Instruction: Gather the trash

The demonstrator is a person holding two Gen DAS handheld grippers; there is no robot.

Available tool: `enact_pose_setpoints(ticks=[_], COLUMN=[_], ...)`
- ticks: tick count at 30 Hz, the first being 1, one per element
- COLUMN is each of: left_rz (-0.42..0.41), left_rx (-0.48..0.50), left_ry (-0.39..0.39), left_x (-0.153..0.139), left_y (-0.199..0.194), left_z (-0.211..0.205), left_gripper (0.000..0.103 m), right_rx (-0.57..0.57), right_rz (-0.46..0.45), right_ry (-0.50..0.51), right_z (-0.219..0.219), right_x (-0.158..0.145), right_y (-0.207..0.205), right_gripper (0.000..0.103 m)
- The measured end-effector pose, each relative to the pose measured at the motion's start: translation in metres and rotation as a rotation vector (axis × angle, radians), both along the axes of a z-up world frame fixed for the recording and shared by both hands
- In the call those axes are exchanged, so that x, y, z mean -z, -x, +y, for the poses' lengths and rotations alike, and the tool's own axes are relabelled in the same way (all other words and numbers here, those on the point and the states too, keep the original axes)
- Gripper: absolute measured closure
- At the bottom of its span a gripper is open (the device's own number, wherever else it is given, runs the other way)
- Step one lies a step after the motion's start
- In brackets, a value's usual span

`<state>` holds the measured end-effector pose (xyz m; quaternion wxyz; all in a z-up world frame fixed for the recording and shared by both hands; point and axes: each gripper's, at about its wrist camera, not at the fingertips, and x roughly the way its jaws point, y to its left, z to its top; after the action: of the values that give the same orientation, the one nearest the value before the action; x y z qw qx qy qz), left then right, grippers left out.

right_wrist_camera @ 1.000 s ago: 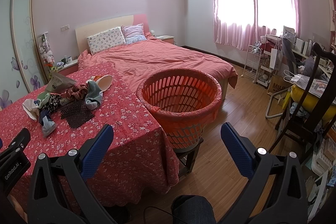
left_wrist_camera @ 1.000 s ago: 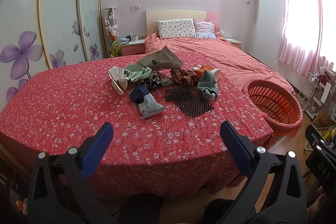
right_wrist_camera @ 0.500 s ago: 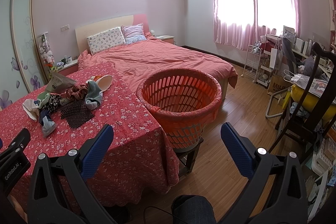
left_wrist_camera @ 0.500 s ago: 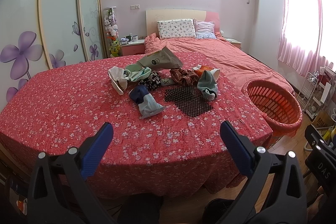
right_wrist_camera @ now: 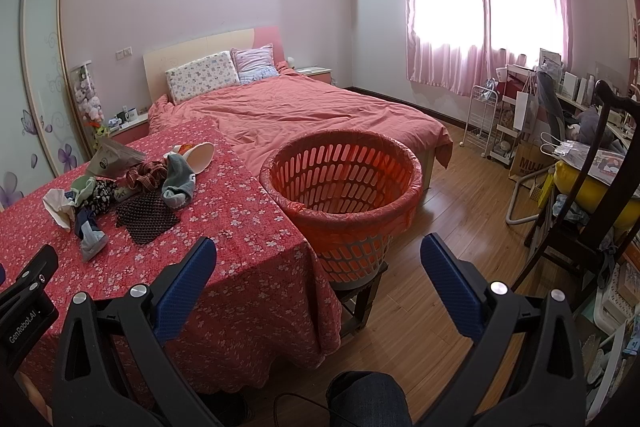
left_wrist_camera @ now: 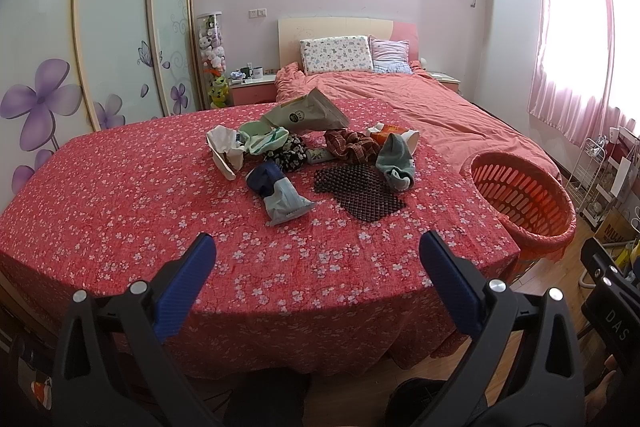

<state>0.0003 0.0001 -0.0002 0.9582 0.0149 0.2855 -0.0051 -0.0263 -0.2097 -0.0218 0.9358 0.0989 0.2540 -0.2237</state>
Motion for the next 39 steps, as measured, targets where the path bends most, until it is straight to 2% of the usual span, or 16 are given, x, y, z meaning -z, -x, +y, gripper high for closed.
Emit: enact_pose_setpoints(ticks=[31, 35, 39], left_rz=[0.004, 0.015, 0.027], left_rx=[-0.001, -0.009, -0.035], left_ry=[0.002, 0.007, 0.02], left_x=[0.0, 0.008, 0.01], left_y=[0.0, -0.008, -0.013], left_z=[0.0, 0.0, 0.013], left_gripper=[0.004, 0.004, 0.004], right_rx=[0.001, 0.001, -0.01], right_rz=[0.001, 0.007, 0.021], right_ry=[-0.002, -0.005, -0.013], right_z=[-0.004, -0.005, -0.004], right_x=[0.002, 0.004, 0.008], right_y=[0.0, -0.002, -0.01], right_gripper=[0.002, 0.002, 0.002])
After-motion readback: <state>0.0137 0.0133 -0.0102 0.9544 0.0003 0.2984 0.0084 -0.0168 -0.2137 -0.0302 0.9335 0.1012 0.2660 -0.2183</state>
